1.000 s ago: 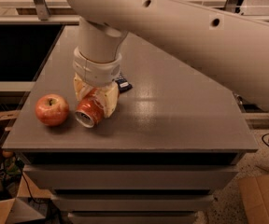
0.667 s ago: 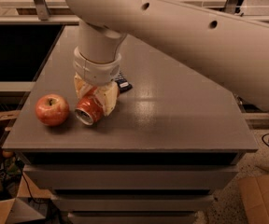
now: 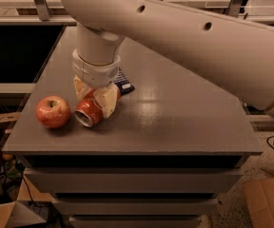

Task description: Move coke can near apple

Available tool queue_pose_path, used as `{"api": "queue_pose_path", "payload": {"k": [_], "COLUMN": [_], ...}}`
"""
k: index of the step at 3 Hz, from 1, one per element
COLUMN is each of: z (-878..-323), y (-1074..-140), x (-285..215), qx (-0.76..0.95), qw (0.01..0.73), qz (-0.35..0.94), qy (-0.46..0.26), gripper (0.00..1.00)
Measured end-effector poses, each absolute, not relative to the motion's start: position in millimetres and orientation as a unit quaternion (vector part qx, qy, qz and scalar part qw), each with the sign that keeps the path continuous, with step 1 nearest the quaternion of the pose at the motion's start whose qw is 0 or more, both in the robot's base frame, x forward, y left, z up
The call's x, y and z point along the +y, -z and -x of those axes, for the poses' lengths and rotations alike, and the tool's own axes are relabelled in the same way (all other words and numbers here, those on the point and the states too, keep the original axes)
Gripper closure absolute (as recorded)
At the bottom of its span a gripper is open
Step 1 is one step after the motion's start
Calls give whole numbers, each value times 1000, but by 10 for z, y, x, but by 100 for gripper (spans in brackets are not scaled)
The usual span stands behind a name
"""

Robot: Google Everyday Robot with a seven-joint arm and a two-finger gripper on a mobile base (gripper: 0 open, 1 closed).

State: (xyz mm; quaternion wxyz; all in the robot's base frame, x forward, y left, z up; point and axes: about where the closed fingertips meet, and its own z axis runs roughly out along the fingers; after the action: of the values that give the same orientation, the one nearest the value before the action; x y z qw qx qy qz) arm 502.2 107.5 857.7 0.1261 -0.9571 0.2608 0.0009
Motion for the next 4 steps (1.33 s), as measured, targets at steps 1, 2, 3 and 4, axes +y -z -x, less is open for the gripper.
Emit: {"api": "queue_pose_path", "payload": {"k": [1, 2, 3, 4], "z": [-5021, -5016, -4987, -5117], "y": [-8555, -8538, -8531, -8702], "x": [1097, 1109, 1119, 1137], "qx": [262, 263, 255, 261], "qw": [122, 118, 108, 112], "qz": [957, 958, 961, 959], "qy": [-2, -3, -5, -5], "gripper": [36, 12, 0, 0]}}
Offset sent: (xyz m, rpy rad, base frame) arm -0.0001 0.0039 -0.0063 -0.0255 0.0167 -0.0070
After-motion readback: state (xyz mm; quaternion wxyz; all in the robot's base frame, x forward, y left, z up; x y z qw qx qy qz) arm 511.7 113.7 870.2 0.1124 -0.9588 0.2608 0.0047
